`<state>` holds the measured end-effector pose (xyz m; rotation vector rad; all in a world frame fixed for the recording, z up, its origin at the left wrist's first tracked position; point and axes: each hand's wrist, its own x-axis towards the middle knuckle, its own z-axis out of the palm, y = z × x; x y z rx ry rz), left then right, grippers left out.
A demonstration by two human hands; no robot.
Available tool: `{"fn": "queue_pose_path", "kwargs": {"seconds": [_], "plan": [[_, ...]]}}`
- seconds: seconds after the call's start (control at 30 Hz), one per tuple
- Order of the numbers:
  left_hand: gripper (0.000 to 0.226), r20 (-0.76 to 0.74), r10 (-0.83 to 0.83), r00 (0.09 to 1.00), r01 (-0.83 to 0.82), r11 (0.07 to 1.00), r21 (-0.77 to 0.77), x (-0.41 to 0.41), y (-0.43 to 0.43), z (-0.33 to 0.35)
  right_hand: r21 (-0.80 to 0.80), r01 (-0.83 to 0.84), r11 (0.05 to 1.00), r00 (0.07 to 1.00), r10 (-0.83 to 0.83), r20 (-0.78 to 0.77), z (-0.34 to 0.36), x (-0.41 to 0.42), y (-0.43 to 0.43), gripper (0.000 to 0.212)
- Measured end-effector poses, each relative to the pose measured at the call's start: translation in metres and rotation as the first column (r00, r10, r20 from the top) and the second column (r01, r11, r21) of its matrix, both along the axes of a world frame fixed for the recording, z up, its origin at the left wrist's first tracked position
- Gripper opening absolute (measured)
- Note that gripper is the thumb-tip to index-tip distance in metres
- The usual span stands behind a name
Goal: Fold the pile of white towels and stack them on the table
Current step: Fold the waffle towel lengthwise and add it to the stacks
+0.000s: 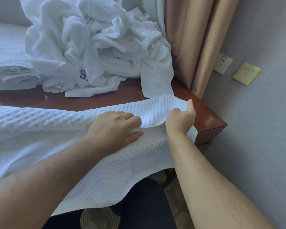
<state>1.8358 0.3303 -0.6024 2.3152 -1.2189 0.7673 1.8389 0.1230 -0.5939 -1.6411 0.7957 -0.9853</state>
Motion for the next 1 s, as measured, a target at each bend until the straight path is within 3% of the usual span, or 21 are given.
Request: {"fn": "queue_pose_path", "kwargs": {"seconds": [0.17,0.33,0.4,0.47,0.53,0.57,0.6,0.67,0.77,0.9,1.0], "plan": [[0.019,-0.058,-0.100,0.993,0.101,0.995,0.014,0.001,0.001,-0.001,0.083,0.073,0.994,0.997,-0.072,-0.017,0.001,0.001,-0.007,0.067],[0.033,-0.140,-0.095,0.986,0.104,0.993,0.064,0.000,0.001,0.000,-0.066,0.064,0.996,0.993,-0.070,-0.093,-0.001,-0.005,-0.007,0.073],[0.031,-0.149,-0.098,0.984,0.107,0.993,0.056,0.000,0.001,0.001,-0.194,0.090,0.977,0.978,-0.123,-0.167,-0.001,-0.006,-0.004,0.074],[0.031,-0.155,-0.096,0.983,0.105,0.993,0.056,0.000,0.001,0.001,-0.441,0.080,0.894,0.956,-0.194,-0.218,-0.002,-0.009,-0.001,0.071],[0.028,-0.151,-0.097,0.984,0.107,0.992,0.059,0.000,0.001,0.002,-0.653,-0.051,0.756,0.947,-0.172,-0.273,-0.001,-0.009,0.002,0.051],[0.024,-0.144,-0.100,0.984,0.110,0.992,0.058,0.000,0.001,0.001,-0.700,-0.169,0.694,0.909,-0.166,-0.383,0.001,-0.005,0.002,0.031],[0.019,-0.138,-0.103,0.985,0.111,0.992,0.056,0.001,0.001,0.001,-0.685,-0.321,0.654,0.827,-0.158,-0.539,0.005,-0.002,0.003,0.014],[0.015,-0.131,-0.102,0.986,0.110,0.992,0.060,0.001,0.002,0.001,-0.535,-0.556,0.636,0.634,-0.091,-0.768,0.011,0.007,0.003,0.023],[0.022,-0.152,-0.084,0.985,0.099,0.991,0.094,0.001,0.003,0.000,-0.312,-0.718,0.623,0.467,0.099,-0.878,0.007,0.013,0.002,0.050],[0.039,-0.289,0.060,0.955,0.014,0.969,0.246,0.002,0.009,0.005,-0.324,-0.735,0.596,0.433,0.044,-0.900,-0.003,0.013,0.001,0.068],[0.030,-0.496,0.182,0.849,-0.033,0.955,0.294,0.004,0.018,0.016,-0.281,-0.738,0.614,0.385,0.041,-0.922,0.000,0.014,0.004,0.069]]}}
